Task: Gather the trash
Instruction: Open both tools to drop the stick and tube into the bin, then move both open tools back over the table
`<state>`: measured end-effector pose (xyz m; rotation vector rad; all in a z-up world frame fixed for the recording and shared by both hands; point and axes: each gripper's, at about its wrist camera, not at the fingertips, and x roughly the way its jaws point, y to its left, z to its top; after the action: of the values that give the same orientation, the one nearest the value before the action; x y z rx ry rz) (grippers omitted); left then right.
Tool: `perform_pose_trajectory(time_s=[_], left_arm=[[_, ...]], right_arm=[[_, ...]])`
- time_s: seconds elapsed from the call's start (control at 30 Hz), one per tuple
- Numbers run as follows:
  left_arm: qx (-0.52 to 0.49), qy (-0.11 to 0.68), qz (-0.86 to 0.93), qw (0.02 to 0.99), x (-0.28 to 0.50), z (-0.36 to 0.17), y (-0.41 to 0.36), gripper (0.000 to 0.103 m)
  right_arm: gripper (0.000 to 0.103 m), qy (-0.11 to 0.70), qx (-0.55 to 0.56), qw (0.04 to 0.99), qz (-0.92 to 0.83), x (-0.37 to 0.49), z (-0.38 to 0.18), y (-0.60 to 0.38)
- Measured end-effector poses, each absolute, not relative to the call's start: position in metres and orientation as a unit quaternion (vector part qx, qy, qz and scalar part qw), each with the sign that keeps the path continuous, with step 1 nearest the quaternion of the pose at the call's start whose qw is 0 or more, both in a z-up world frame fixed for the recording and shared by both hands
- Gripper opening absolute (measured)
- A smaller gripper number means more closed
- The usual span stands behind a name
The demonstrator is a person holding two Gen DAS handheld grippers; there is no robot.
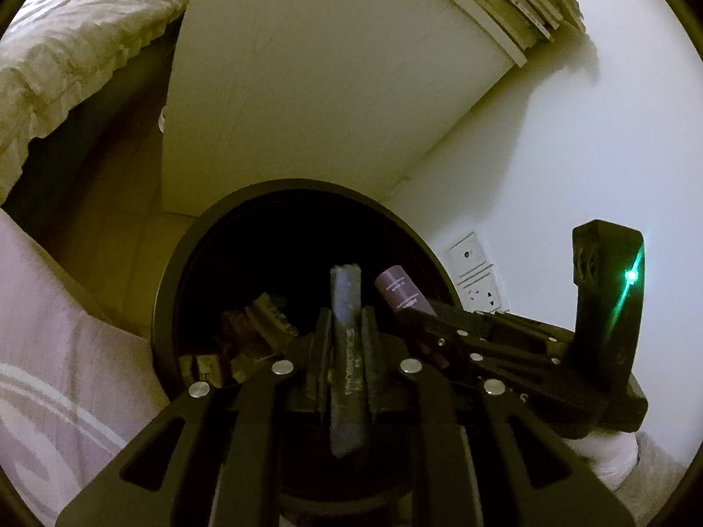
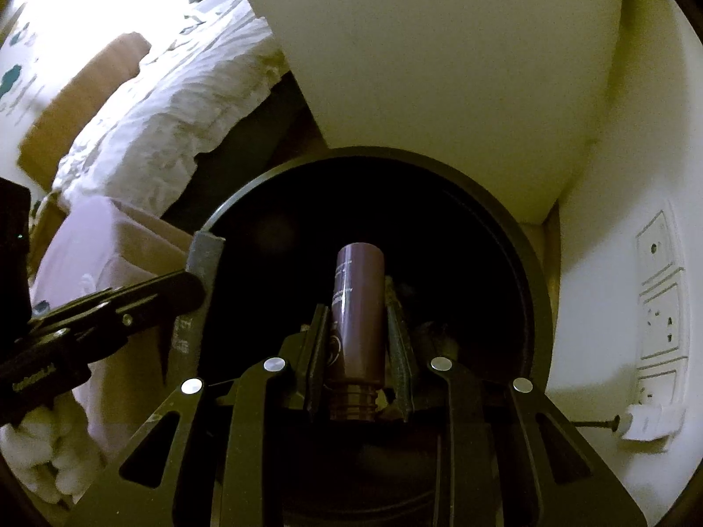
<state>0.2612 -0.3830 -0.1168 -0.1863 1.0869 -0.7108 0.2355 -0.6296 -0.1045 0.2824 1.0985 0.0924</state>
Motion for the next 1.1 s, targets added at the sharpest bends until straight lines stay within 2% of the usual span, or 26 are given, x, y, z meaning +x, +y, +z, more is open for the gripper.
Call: perform_pose_trajectory(time_s=[0.03, 0.07, 0.1, 0.17, 0.2, 0.33, 0.47, 0.77, 1.1], left_arm=[[-0.088, 0.505, -0.331, 0.792, 0.261, -0.116, -0.382, 0.034], [-0.090, 0.503, -0.332, 0.793, 0.261, -0.115, -0.381, 0.045], [-0.092, 0.494, -0.337, 0.796, 0.259, -0.111, -0.380, 0.050], [-0.084, 0.481, -0.334, 0.806, 0.254, -0.105, -0.377, 0.065], [-0.081, 0.478, -0.332, 0.809, 0.252, -0.102, -0.376, 0.067], [-0.078, 0.468, -0.320, 0.820, 0.241, -0.089, -0.362, 0.068], [-0.083, 0.437, -0.287, 0.848, 0.222, -0.068, -0.327, 0.080], [-0.084, 0.390, -0.180, 0.899, 0.183, -0.038, -0.220, 0.080], [-0.085, 0.371, -0.123, 0.917, 0.150, -0.026, -0.151, 0.080]], right_arm=[[0.039, 0.520, 0.135, 0.842, 0.044, 0.236, -0.104, -0.630], [0.045, 0.518, 0.136, 0.843, 0.044, 0.235, -0.103, -0.629], [0.051, 0.516, 0.135, 0.845, 0.044, 0.234, -0.102, -0.629], [0.052, 0.515, 0.131, 0.846, 0.047, 0.233, -0.099, -0.624], [0.052, 0.515, 0.128, 0.846, 0.049, 0.232, -0.098, -0.622], [0.052, 0.507, 0.123, 0.851, 0.062, 0.226, -0.084, -0.609], [0.052, 0.495, 0.103, 0.858, 0.089, 0.222, -0.067, -0.580], [0.052, 0.466, 0.059, 0.867, 0.166, 0.209, -0.030, -0.493], [0.052, 0.453, 0.032, 0.862, 0.227, 0.201, -0.003, -0.406]])
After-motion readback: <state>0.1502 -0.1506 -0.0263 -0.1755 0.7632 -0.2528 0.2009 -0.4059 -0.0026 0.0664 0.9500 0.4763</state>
